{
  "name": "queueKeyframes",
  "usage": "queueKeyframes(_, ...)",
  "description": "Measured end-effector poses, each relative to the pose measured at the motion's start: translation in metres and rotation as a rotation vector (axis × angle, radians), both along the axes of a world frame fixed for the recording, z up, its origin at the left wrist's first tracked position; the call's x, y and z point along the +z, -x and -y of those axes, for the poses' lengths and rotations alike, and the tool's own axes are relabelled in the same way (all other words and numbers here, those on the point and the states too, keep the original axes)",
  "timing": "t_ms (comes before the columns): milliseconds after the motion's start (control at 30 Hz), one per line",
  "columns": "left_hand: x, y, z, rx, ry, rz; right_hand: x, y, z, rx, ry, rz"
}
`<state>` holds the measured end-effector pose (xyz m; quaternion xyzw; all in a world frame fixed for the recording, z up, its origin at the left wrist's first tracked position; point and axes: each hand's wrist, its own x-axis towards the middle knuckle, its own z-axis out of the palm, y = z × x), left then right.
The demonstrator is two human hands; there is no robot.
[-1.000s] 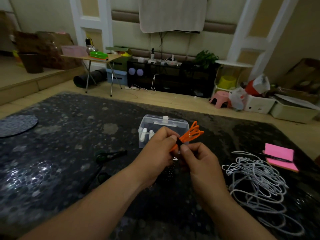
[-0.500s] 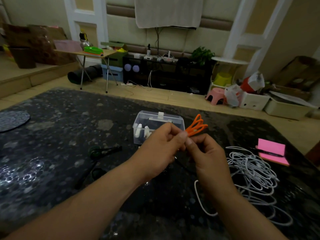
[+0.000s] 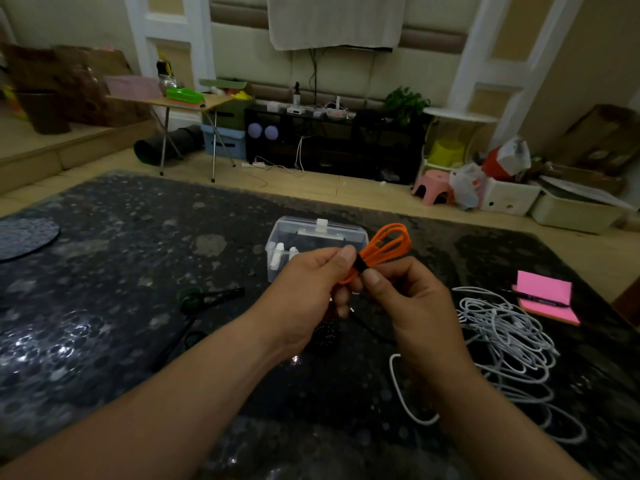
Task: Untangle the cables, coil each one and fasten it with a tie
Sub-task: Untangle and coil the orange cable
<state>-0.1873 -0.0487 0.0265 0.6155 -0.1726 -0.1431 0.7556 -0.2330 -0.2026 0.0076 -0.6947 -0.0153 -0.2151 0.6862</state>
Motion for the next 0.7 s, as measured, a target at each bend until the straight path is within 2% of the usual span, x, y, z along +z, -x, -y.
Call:
queueKeyframes(133, 0.004, 0.000, -0.007, -0.125, -0.090, -0.034, 0.001, 0.003, 0.006, 0.051, -0.013, 0.030)
queueKeyframes(367, 0.013, 0.003, -0.013, -0.298, -0.090, -0.209, -0.003, 0.004, 0.007, 0.166, 0.093, -0.005)
queueKeyframes(433, 0.012, 0.005, -0.007, -0.238, -0.088, -0.227, -0.004, 0.002, 0.004, 0.140, 0.034, -0.016)
queueKeyframes(567, 0.003, 0.009, -0.001, 0.051, -0.328, 0.103, -0.001, -0.001, -0.006, 0.028, 0.040, -0.022)
queueKeyframes(633, 0.000, 0.010, 0.002, 0.093, -0.303, 0.169, -0.001, -0.005, -0.007, -0.020, 0.072, -0.025)
queueKeyframes(700, -0.002, 0.008, 0.003, 0.095, -0.198, 0.107, -0.001, -0.005, -0.007, -0.011, 0.090, -0.022)
